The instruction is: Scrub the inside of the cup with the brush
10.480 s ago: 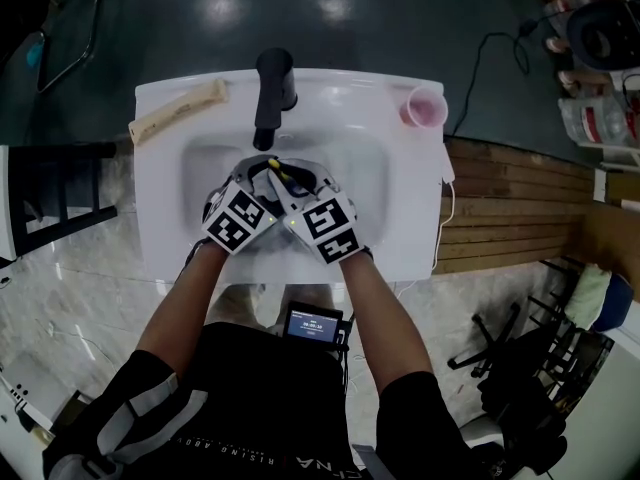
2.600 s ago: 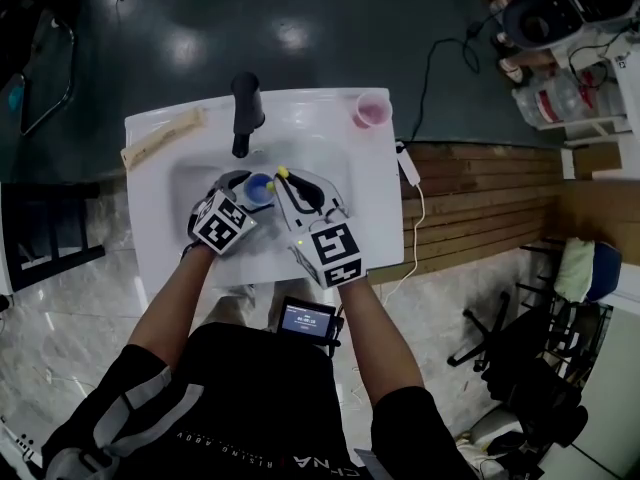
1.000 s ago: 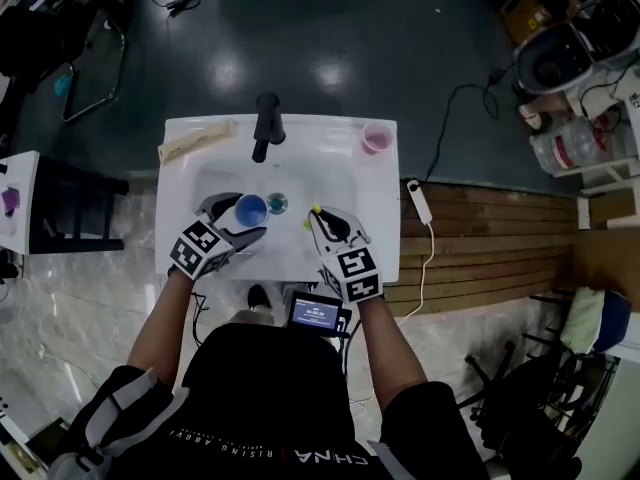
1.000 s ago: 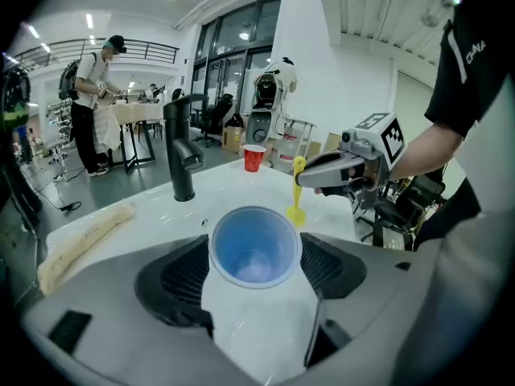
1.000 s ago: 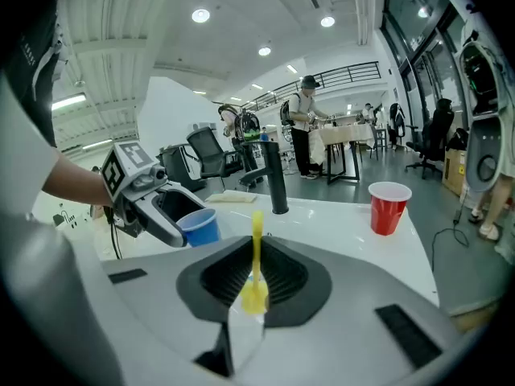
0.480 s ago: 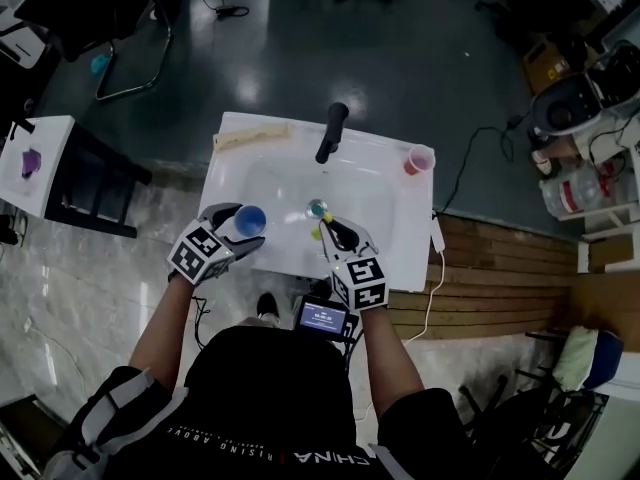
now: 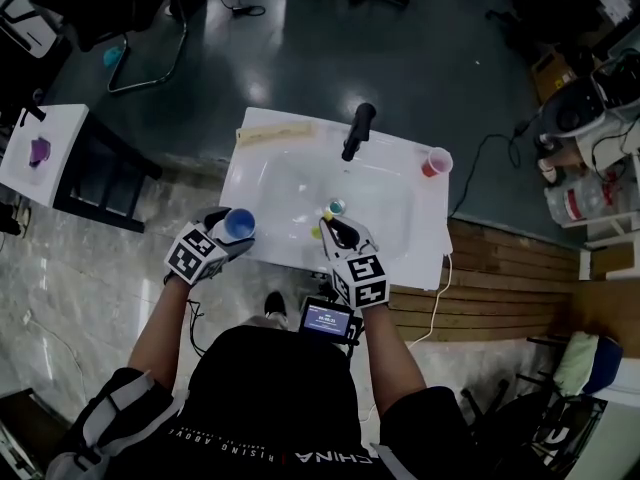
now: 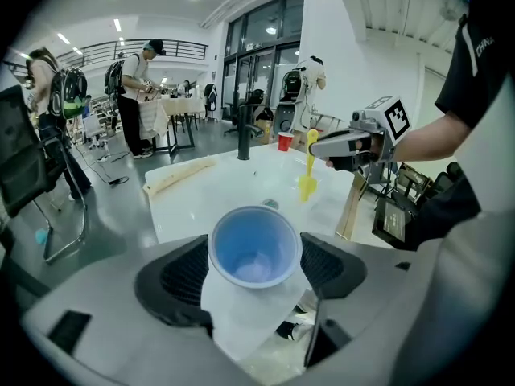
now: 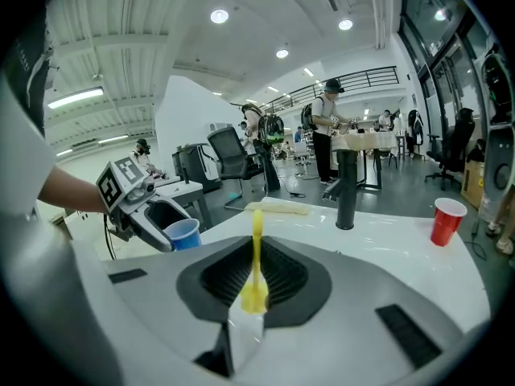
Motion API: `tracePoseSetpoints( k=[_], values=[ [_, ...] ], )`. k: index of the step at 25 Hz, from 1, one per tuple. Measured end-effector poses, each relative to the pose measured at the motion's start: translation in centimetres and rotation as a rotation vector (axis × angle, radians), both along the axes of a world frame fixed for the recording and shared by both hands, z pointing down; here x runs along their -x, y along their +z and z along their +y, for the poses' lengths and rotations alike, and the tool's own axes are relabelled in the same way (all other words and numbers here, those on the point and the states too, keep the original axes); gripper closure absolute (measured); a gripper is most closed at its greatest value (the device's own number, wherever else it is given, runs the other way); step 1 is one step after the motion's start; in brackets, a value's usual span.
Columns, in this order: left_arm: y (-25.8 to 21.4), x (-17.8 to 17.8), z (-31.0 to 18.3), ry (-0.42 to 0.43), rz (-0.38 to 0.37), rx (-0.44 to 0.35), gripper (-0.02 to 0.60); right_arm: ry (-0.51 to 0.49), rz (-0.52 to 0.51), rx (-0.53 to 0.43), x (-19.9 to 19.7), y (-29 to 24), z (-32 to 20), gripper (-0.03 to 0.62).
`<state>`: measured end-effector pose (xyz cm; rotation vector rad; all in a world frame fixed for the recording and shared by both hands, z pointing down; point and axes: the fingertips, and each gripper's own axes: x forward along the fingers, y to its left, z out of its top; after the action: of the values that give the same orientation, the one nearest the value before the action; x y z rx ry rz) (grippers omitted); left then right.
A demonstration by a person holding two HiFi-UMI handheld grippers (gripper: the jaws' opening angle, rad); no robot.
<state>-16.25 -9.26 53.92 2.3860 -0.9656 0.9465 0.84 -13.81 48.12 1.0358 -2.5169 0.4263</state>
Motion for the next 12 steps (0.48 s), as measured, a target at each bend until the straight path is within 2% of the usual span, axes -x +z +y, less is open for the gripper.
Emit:
tracePoseSetpoints(
  k=[12],
  values=[
    [0.3, 0.25, 0.01, 0.018, 0.021, -0.003, 0.23, 0.039, 0.011, -0.002, -0.04, 0.17, 0.77, 0.556]
  ],
)
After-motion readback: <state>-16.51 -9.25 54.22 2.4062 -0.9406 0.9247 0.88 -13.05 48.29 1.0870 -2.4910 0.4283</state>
